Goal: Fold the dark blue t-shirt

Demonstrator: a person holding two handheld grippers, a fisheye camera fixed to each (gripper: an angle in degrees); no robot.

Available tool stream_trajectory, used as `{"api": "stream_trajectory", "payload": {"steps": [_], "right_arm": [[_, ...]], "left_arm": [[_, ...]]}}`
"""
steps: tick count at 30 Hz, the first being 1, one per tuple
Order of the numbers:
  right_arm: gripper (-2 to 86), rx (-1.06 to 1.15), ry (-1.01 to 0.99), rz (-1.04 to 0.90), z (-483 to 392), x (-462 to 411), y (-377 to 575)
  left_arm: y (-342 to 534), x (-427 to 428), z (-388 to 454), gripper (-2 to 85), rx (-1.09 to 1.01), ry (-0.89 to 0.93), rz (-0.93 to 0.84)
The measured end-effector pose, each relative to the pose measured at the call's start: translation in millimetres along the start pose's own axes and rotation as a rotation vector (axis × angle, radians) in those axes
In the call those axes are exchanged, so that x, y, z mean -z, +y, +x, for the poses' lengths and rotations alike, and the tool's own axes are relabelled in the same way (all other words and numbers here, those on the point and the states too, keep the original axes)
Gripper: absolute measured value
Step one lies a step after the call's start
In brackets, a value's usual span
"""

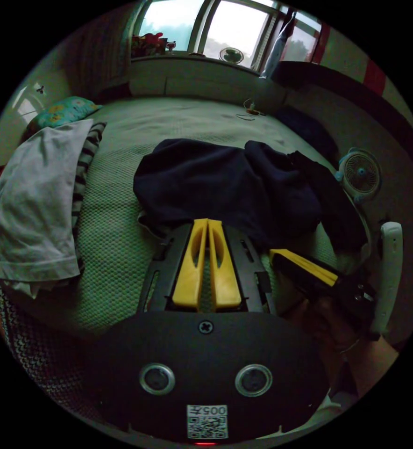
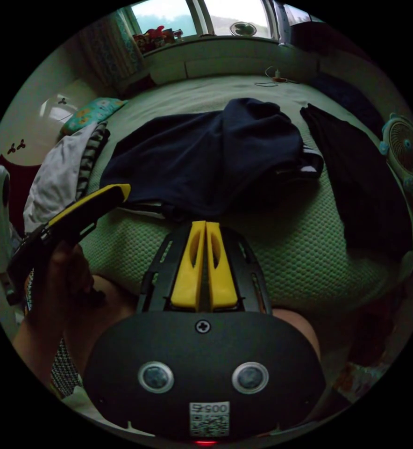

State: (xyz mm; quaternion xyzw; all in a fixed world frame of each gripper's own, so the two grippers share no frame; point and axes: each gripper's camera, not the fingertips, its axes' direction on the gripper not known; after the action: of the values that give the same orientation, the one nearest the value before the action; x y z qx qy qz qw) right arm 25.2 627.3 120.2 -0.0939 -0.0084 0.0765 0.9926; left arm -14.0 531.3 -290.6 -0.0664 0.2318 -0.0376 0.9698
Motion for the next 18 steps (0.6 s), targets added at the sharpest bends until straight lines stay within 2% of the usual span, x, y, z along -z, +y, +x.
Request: {"api": "stream_trajectory", "payload": {"steps": [6,9,10,12,14,18], "right_arm": [[-1.0,0.015,0.023,-0.004,8.8,21.5,-6.0],[-1.0,0.084,0.032,0.012,12.4,46.1,-16.5],[-1.0,0.079,0.014,0.050,15.9,56.7,-18.0],[-0.8,0.006,-0.076,0.304,38.0,112.6,-18.5],[-0.6,-0.008,-0.065,0.397,51.9,150.6,-21.9],[2.0,-0.005,0.032,0.298,87.2,188.6,-34.5]], "left_arm": [[-1.5,22.5,-7.8,0.0,-0.017,0.011,0.057],[-12.9,44.0,-14.3,0.2,-0.085,0.023,0.023],[-16.6,58.0,-16.6,0.3,-0.110,-0.005,0.041],[-19.0,82.5,-22.2,0.6,-0.123,-0.038,0.126],[-20.0,105.4,-28.8,1.2,-0.226,0.037,0.170],[-18.7,116.7,-43.0,3.9,-0.269,0.112,0.162]]}}
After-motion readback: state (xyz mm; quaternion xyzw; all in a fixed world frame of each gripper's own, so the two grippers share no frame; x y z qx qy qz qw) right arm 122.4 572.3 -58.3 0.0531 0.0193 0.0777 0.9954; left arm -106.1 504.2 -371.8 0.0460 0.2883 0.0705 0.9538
